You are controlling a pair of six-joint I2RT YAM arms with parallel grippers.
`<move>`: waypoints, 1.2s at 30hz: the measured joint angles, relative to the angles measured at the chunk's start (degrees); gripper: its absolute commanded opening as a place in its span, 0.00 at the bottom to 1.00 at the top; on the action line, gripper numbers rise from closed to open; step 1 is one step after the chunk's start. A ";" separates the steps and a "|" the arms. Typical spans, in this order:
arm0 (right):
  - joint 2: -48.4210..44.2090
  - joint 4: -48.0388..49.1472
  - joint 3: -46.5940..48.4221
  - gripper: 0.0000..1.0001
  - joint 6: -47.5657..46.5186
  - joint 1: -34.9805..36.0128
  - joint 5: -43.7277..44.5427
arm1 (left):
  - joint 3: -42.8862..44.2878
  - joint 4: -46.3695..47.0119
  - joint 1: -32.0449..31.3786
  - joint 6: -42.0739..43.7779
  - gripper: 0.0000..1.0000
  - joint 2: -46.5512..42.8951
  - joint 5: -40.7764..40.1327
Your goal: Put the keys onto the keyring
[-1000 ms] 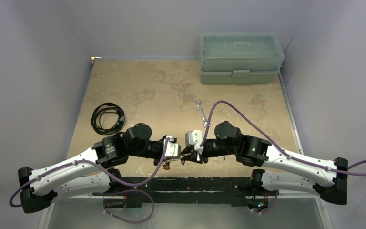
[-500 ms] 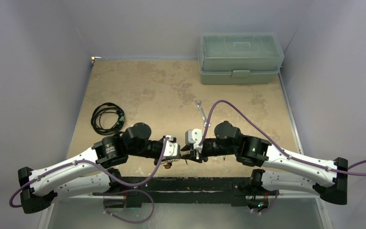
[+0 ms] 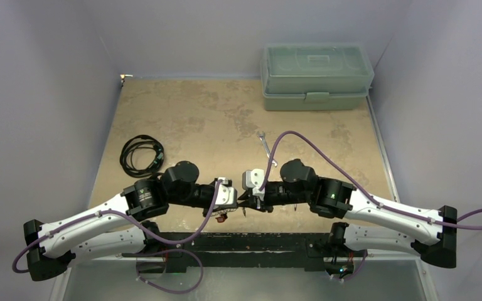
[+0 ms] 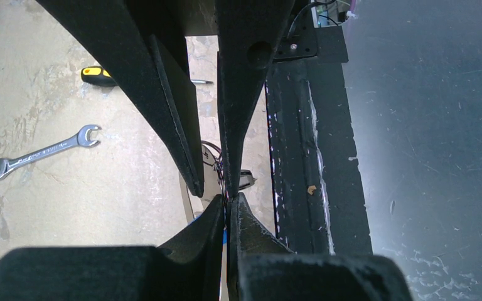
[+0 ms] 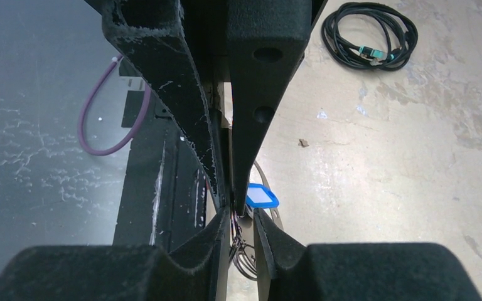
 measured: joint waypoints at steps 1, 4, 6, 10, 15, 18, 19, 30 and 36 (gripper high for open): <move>0.04 -0.15 0.04 0.23 0.00 0.00 0.00 | 0.00 0.00 0.00 0.00 0.00 -0.02 0.00; 0.59 -0.52 0.31 0.22 0.00 0.00 -0.04 | 0.00 -0.09 0.02 -0.13 0.00 -0.04 -0.02; 1.03 -0.74 0.57 0.21 0.02 0.00 -0.07 | -0.07 -0.24 0.02 -0.20 0.00 -0.04 -0.04; 1.68 -1.22 0.85 0.13 0.17 0.00 -0.13 | -0.28 -0.46 0.24 -0.33 0.00 -0.04 -0.07; 1.75 -1.49 0.90 0.00 0.39 0.04 -0.42 | -0.28 -0.46 0.33 -0.42 0.00 -0.07 -0.09; 1.75 -1.68 1.01 0.00 0.35 0.04 -0.50 | -0.39 -0.44 0.35 -0.44 0.00 -0.15 -0.04; 1.75 -1.84 1.09 0.00 0.35 0.04 -0.50 | -0.39 -0.37 0.35 -0.46 0.08 -0.15 -0.04; -1.40 -2.25 1.27 0.00 0.33 0.04 0.13 | -0.48 2.08 1.53 -1.62 0.59 -4.17 -0.57; -4.68 -2.10 1.27 0.00 0.20 0.04 0.11 | -0.70 3.91 1.84 -1.33 0.55 -9.09 -3.41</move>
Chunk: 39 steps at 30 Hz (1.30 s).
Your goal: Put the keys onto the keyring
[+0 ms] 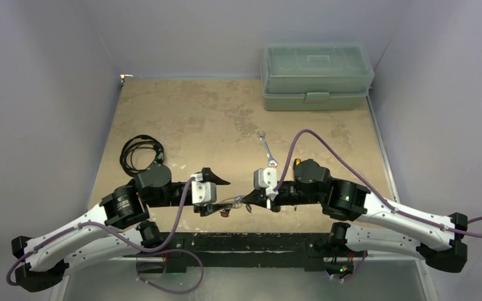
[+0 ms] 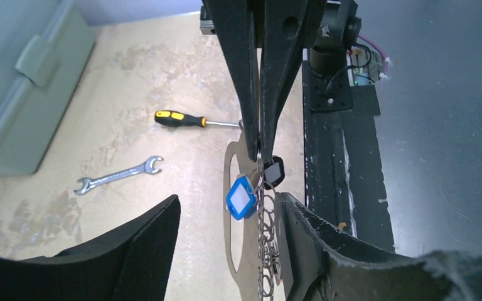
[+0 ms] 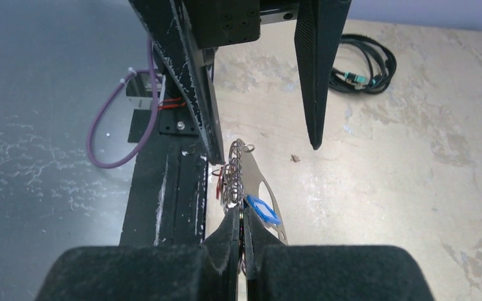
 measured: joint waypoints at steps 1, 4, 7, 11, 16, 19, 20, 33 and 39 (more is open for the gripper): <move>-0.46 0.11 0.00 0.00 -0.07 0.00 -0.20 | -0.22 0.46 0.00 0.13 0.54 -0.66 -0.35; -1.64 0.57 0.00 0.00 -0.26 0.00 -0.87 | -0.81 1.46 0.04 0.96 0.52 -1.97 -0.42; -2.62 1.09 0.00 0.00 -0.35 0.00 -2.23 | -1.33 2.29 0.11 1.55 0.49 -1.81 0.74; -3.34 1.86 0.00 0.00 -0.44 0.00 -3.87 | -1.36 2.97 0.44 2.32 0.38 0.87 3.76; -3.39 2.47 -0.04 0.00 -0.48 0.00 -5.20 | -1.36 3.37 1.07 2.95 0.25 4.55 8.15; -3.39 3.30 -0.26 0.00 -0.46 0.00 -5.33 | -1.36 3.41 1.40 2.97 0.24 5.18 9.68; -3.41 4.02 -0.50 0.00 -0.44 0.00 -5.33 | -1.36 3.43 1.55 2.97 0.24 5.25 10.10; -6.40 10.95 -5.03 0.00 2.21 0.00 -4.22 | -1.36 4.33 2.40 2.95 0.34 5.05 12.31; -7.10 15.28 -7.48 0.00 3.80 0.00 -3.37 | -1.36 4.66 3.52 1.97 0.47 2.34 11.54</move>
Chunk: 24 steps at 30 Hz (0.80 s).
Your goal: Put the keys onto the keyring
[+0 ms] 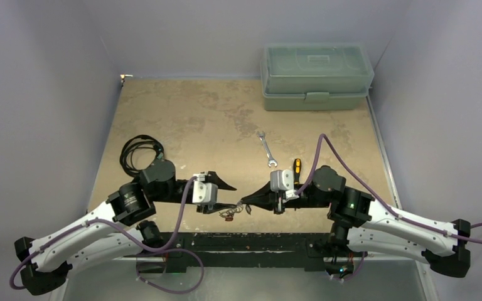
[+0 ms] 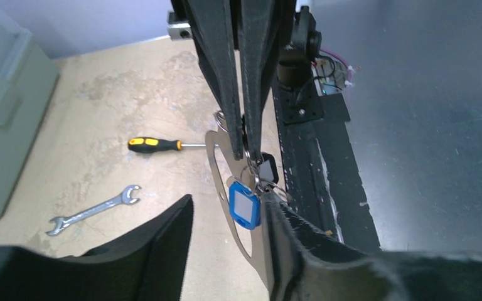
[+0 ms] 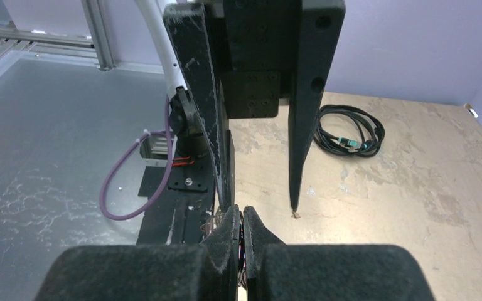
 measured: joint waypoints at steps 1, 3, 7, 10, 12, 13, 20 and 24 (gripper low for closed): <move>0.00 0.74 -0.31 0.00 0.20 0.00 0.07 | 0.00 0.48 0.26 -0.66 0.48 -0.59 -0.11; 0.00 1.81 -0.74 0.00 0.50 0.00 0.28 | 0.00 1.77 0.85 -2.25 0.49 -1.66 -0.31; -0.07 3.63 -0.90 0.00 0.96 0.00 1.29 | 0.00 4.72 1.81 -5.75 0.51 -3.32 -0.55; -0.48 5.66 -1.49 0.00 1.36 0.00 2.45 | -0.02 6.71 2.10 -7.91 0.46 -3.91 -0.92; -0.90 6.62 -1.77 0.00 1.53 0.00 3.52 | -0.02 7.87 2.14 -9.14 0.43 -4.00 -1.11; -1.01 7.13 -1.79 0.00 1.60 0.00 4.13 | -0.04 8.44 2.12 -9.77 0.42 -3.87 -1.18; -1.07 11.13 -1.79 0.00 2.03 0.00 8.26 | -0.92 11.17 2.14 -12.13 0.56 -1.51 -1.73; -0.59 12.63 -1.81 0.00 2.38 0.00 9.86 | -2.05 11.54 2.14 -12.04 0.58 -1.68 -2.97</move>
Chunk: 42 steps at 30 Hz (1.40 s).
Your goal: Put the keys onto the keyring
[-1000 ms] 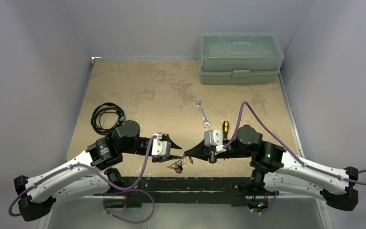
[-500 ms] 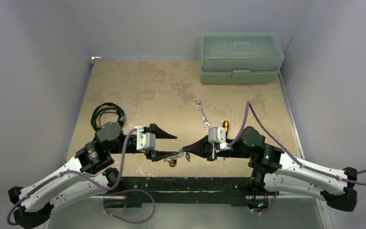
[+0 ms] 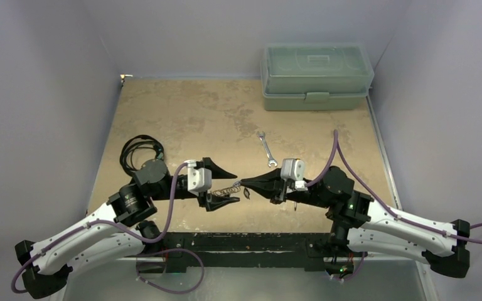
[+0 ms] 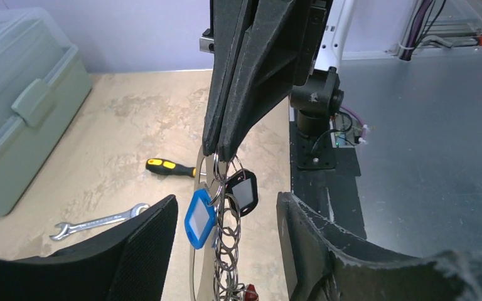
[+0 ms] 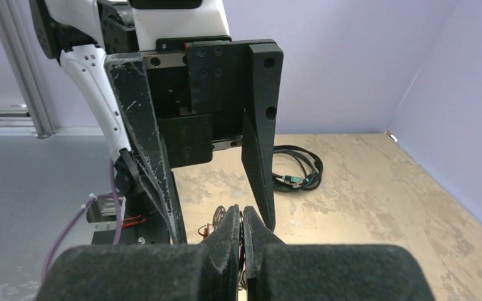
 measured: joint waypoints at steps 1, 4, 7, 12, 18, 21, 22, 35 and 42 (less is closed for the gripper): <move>0.15 0.24 0.00 0.00 0.07 0.00 0.50 | -0.07 -0.02 0.00 0.26 0.58 -0.09 -0.33; 0.55 0.66 0.00 0.00 0.28 0.00 0.92 | -0.13 -0.02 0.00 1.27 0.56 -0.17 -1.36; 1.01 0.96 0.00 0.00 0.63 0.00 0.87 | -0.13 0.02 0.00 2.34 0.53 0.15 -1.81; 1.62 1.57 0.00 0.00 0.94 0.00 0.61 | -0.13 -0.11 0.02 3.82 0.41 1.99 -2.27; 2.25 2.93 0.00 0.00 1.29 -0.02 0.28 | -0.13 -0.28 0.85 4.92 0.14 3.17 -2.43; 2.75 3.98 -0.15 0.00 1.57 -0.17 0.48 | -0.13 -0.26 1.46 5.09 0.15 2.80 -2.12; 2.89 4.44 -0.26 0.00 1.62 -0.20 0.50 | -0.13 -0.20 1.70 5.09 0.17 2.67 -1.99; 4.11 6.45 -0.74 0.00 2.23 -0.15 -1.01 | -0.28 2.12 3.65 4.24 0.00 2.01 1.79; 4.04 6.29 -0.83 0.00 2.54 -0.39 -0.76 | -0.28 1.68 3.65 5.14 0.00 2.08 2.99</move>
